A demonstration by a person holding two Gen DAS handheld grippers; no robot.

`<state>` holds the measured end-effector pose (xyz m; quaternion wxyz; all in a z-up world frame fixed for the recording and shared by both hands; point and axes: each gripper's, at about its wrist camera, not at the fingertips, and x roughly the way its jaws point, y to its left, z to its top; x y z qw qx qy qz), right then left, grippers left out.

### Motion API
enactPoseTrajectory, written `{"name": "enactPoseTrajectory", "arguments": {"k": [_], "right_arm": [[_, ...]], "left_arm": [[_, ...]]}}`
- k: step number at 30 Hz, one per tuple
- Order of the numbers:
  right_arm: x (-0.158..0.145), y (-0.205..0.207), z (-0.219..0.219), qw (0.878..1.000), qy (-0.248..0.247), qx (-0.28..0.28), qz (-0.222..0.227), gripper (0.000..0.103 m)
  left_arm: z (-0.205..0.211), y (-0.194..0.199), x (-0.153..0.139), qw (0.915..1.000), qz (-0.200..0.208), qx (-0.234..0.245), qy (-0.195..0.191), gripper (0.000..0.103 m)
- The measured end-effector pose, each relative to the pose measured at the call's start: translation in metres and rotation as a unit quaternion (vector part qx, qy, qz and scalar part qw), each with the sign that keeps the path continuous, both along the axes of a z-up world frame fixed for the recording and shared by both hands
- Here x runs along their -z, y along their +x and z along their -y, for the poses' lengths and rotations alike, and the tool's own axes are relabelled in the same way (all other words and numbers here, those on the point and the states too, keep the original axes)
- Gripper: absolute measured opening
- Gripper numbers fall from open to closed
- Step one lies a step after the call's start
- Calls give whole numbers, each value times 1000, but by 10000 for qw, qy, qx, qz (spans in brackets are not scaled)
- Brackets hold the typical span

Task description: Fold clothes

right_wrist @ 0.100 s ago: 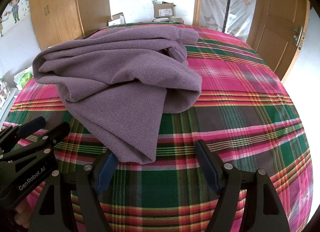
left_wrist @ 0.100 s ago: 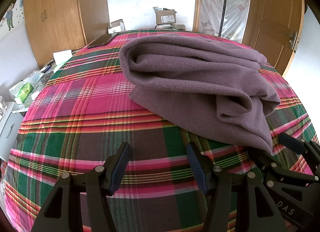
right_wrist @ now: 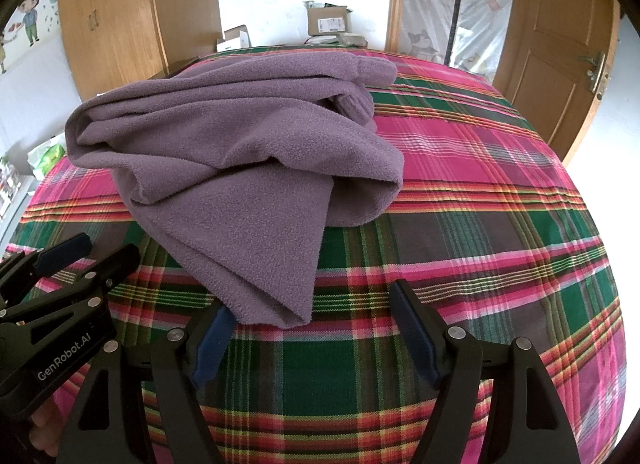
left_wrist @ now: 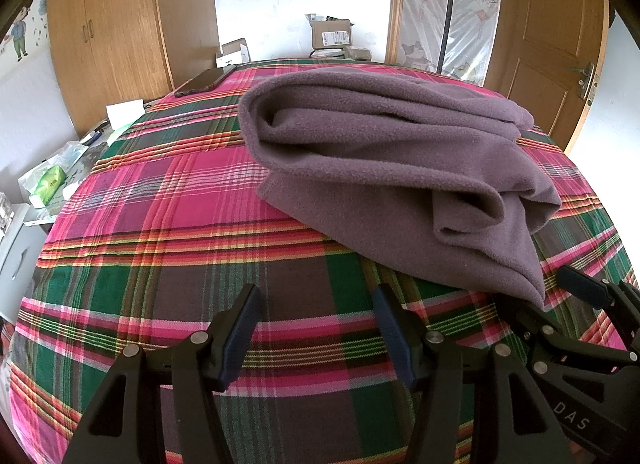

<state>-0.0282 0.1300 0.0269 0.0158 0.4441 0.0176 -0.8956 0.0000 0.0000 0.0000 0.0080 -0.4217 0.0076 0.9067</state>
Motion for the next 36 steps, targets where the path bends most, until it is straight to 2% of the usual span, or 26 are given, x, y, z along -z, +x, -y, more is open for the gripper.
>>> {"name": "enactPoseTrajectory", "arguments": {"k": [25,26,29,33,36], "right_arm": [[1,-3,1,10000,-30,11,-19,77],[1,-3,1,10000,-30,12,-19,77],[1,-3,2,10000,-25,14,-19,78],[0,-1,0,10000,-45,15,-25,78],[0,0,-1,10000,-72,-21,-38,78]], "left_arm": [[0,0,0,10000,-3,0,-23,60],[0,0,1,10000,-2,-7,-39,60],[2,-1,1,9998,30,-184,-79,72],[5,-1,1,9998,48,-190,-20,72],[7,-2,0,9998,175,44,-27,70]]}}
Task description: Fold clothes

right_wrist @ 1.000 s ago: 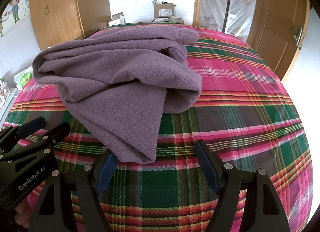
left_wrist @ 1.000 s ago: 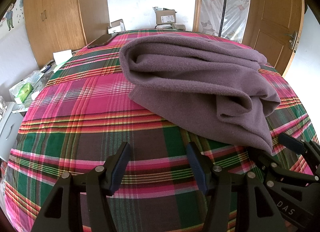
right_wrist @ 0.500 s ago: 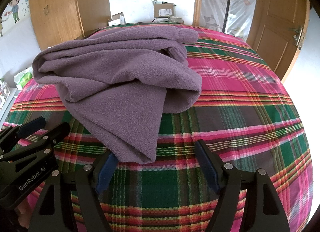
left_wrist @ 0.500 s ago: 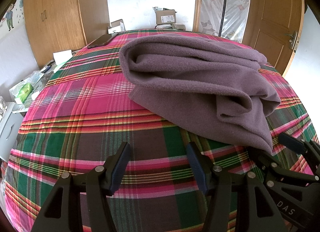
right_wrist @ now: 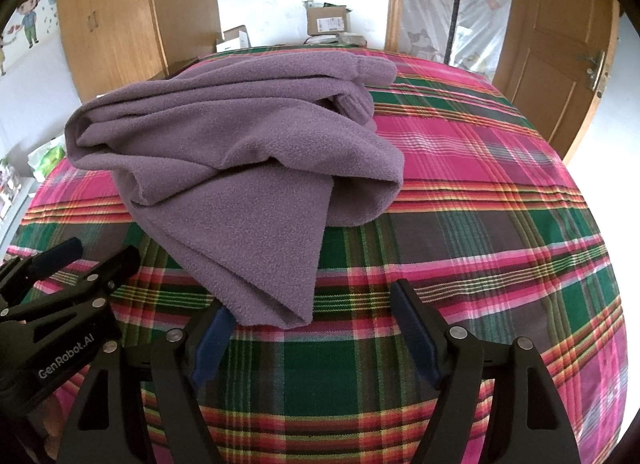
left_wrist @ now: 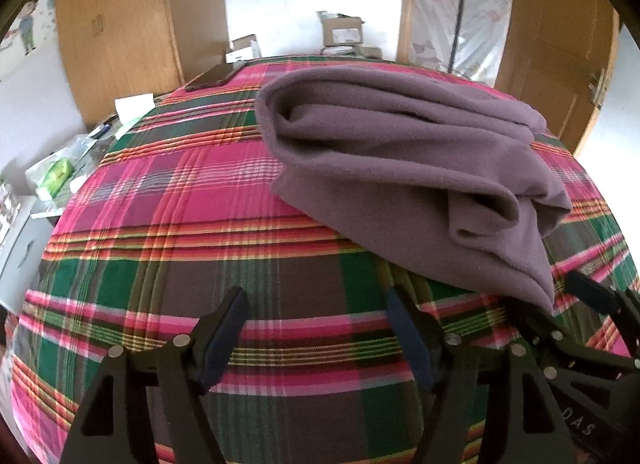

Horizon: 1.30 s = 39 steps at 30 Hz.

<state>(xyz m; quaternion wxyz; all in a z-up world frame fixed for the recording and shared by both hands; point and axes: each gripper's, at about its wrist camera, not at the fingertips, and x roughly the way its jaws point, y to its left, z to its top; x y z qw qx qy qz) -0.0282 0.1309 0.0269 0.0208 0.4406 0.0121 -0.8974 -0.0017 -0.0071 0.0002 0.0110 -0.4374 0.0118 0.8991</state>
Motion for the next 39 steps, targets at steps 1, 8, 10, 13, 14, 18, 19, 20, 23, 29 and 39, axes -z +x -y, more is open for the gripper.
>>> {"name": "enactPoseTrajectory", "arguments": {"k": [1,8,10,13,14,18,19,20,23,29,39], "right_arm": [[0,1,-1,10000,-40,-63,-6,78],[-14,14,-11,9974,-306,-621,-218,62],[-24,17,-13,9959,-267,-787,-353,61],[-44,20,-19,9922,-454,-1029,-541,61],[-51,21,-21,9905,-572,-1114,-570,61],[-92,23,-36,9851,-633,-1310,-919,61],[-103,24,-40,9845,-556,-1309,-1029,61],[-115,22,-46,9837,-556,-1283,-1127,61],[-152,13,-69,9808,-705,-1120,-1432,61],[-162,-15,-94,9807,-964,-856,-1471,61],[-84,-55,-93,9860,-1456,-570,-576,61]], "left_arm": [[0,-1,-1,9999,76,88,5,67],[10,8,-43,9984,-69,554,-47,52],[5,9,-61,9962,-257,819,-151,52],[-3,7,-85,9919,-499,1103,-388,52],[-8,4,-91,9897,-554,1225,-497,52],[-30,-14,-113,9799,-628,1682,-870,52],[-37,-19,-118,9770,-635,1792,-965,52],[-44,-25,-122,9739,-690,1875,-1080,52],[-66,-38,-131,9626,-812,2214,-1331,52],[-105,-69,-108,9516,-482,2793,-1187,52],[-140,-92,-75,9346,-363,3142,-1629,52]]}}
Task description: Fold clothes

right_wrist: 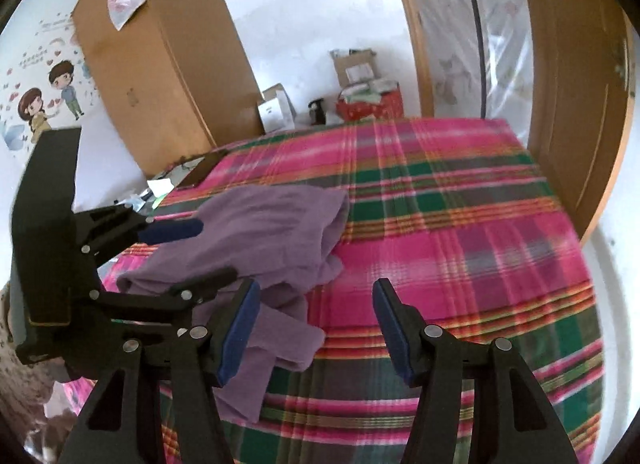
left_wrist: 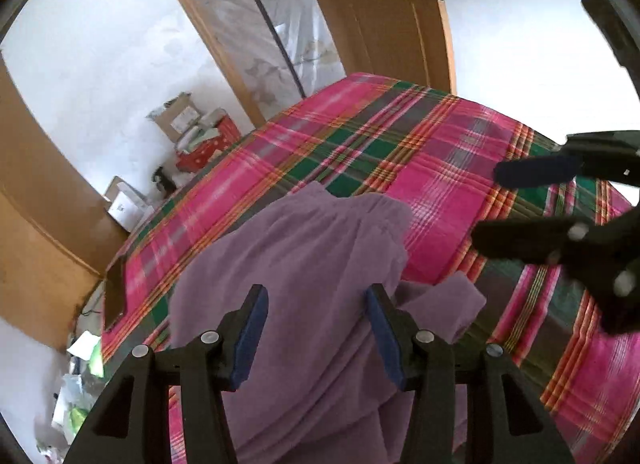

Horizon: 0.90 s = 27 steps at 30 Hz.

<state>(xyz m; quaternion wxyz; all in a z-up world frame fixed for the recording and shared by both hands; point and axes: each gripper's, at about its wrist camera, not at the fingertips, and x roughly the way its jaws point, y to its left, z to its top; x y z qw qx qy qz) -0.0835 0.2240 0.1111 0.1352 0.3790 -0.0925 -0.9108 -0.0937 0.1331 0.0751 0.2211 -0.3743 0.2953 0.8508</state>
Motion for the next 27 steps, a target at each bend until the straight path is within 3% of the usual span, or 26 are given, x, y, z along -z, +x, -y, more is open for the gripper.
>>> {"name": "enactPoseTrajectory", "arguments": {"k": [3,5,8,10,12,14,20,24,27], "right_arm": [[10,-9,1,10000,-40,3,90,61],[14,-15,0,9999,-37,3,135,61],[19,-22,1,9997,-107,-47,212,61],[24,-25,0,9994,-188,-53,269,61],[29,-27,-1,9989,-305,-46,353,61],[32,-28,0,9981,-450,-114,407,61],[29,-27,9,9967,-748,-195,250,61],[26,-25,18,9953,-910,-296,155,45],[26,-25,26,9937,-1012,-451,183,45]], "left_arm": [[-7,-7,12,9997,-28,39,-247,52],[-5,-13,16,9997,96,0,-213,52],[0,-20,15,9997,232,-35,38,48],[6,-25,13,9992,306,-69,236,39],[15,-30,8,9980,422,-152,448,19],[25,-37,3,9955,566,-264,713,15],[58,-53,-12,9853,710,-666,1405,12],[81,-61,-21,9777,640,-1003,1729,8],[101,-67,-28,9696,687,-1223,2006,6]]}}
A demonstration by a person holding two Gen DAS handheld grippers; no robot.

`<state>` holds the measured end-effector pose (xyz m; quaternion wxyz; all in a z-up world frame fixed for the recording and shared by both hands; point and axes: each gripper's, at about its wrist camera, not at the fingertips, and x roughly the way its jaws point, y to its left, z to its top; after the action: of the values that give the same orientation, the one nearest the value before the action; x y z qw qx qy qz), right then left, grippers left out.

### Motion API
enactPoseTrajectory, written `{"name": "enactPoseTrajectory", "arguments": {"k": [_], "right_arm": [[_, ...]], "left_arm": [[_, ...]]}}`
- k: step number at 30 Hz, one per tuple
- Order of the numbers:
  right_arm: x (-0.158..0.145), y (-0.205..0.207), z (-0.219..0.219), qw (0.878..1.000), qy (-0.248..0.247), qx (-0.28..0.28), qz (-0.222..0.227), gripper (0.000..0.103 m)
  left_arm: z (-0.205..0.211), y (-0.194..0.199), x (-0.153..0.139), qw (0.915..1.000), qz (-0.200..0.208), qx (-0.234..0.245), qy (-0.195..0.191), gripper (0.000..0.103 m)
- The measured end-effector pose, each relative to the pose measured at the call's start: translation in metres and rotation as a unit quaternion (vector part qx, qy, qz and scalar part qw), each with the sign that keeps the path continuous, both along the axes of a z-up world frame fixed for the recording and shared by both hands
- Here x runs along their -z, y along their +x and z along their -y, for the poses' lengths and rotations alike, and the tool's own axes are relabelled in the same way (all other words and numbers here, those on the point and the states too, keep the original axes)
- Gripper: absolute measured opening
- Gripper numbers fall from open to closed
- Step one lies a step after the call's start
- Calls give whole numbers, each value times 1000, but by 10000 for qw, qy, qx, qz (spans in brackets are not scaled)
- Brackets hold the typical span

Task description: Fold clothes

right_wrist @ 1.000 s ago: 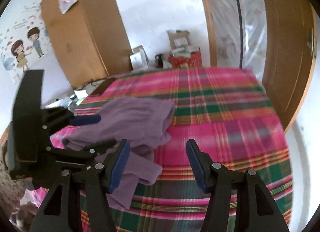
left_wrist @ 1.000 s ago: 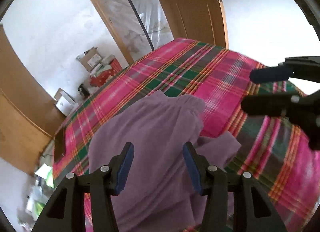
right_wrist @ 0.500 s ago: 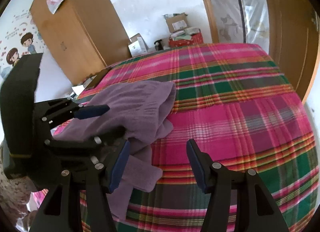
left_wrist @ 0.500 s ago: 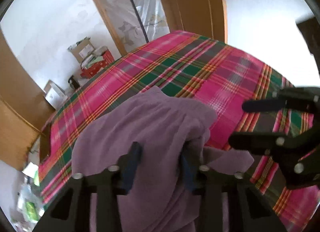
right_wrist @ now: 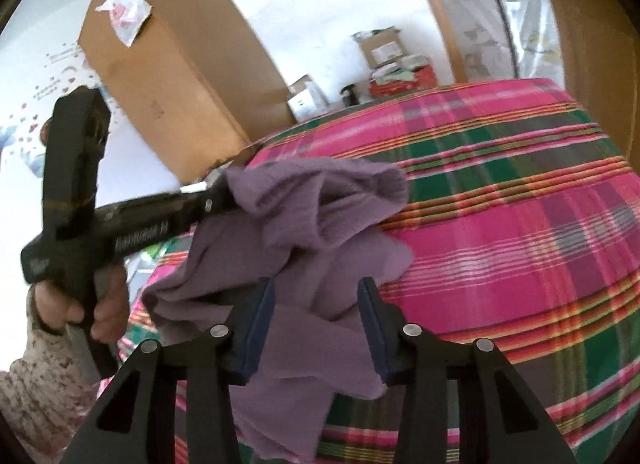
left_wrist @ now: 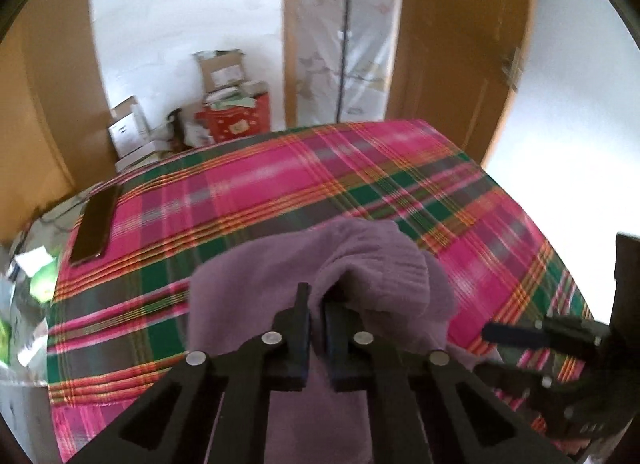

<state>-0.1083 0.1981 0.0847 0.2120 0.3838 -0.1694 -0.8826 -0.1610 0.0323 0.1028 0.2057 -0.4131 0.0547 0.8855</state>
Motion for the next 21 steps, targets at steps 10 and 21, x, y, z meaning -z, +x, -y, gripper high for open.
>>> {"name": "enactPoseTrajectory", "arguments": {"k": [10,21], "right_arm": [[3,-24,34,9991,-247,-264,225,45],[26,-37,46,9912,-912,-48,955,62]], "left_arm": [[35,-8,7,9985,176,-422,293,6],[37,-17,37,9927,1102,-305,389,13]]}}
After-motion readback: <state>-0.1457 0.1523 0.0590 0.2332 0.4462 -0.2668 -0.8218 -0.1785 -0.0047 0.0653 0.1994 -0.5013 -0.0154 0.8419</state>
